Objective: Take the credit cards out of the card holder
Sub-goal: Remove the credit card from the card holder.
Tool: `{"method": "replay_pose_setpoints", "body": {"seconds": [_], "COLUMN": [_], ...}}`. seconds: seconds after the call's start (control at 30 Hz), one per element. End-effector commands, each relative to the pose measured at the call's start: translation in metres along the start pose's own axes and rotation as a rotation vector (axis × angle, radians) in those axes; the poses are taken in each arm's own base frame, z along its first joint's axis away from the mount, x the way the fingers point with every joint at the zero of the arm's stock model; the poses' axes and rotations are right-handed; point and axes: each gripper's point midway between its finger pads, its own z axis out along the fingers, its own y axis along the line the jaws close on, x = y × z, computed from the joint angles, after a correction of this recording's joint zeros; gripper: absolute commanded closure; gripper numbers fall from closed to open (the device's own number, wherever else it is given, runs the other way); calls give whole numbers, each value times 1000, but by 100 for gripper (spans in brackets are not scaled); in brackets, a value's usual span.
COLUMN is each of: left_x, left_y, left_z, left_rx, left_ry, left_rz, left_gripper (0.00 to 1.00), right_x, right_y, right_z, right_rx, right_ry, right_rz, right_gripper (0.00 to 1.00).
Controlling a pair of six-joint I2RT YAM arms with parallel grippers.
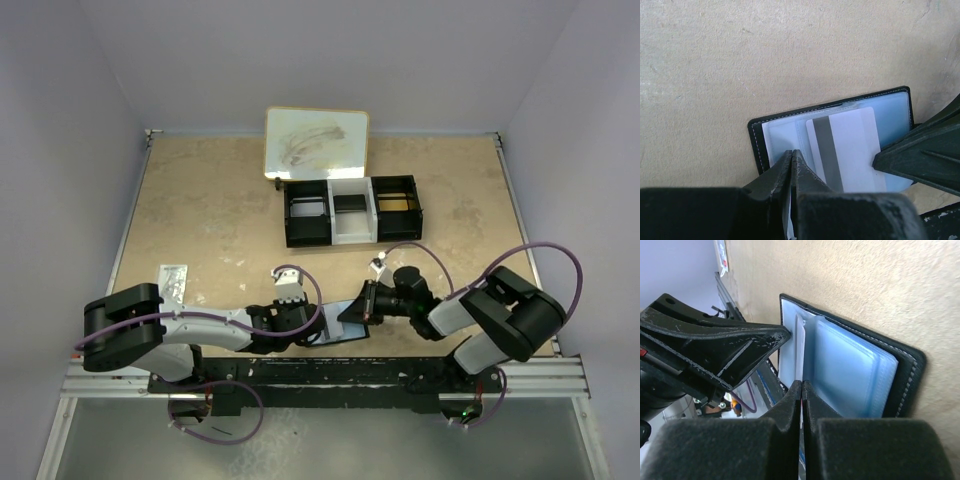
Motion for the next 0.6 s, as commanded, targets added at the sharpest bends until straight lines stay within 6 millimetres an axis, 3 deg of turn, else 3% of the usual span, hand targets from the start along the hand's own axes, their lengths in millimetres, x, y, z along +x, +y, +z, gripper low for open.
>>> {"method": "replay_pose_setpoints", "body": {"seconds": [0.0, 0.57], "left_x": [17, 15], "left_y": [49, 49], "left_z": [1, -1], "left_rx": [-149, -142], "left_ry": [53, 45], "left_rz": [123, 117], "left_gripper": [100, 100], "right_x": [-9, -21], "right_y": [-7, -18], "right_z": [-8, -22], "right_rx": [24, 118], "right_ry": [-32, -86], "right_rz": [-17, -41], "right_gripper": [99, 99]}}
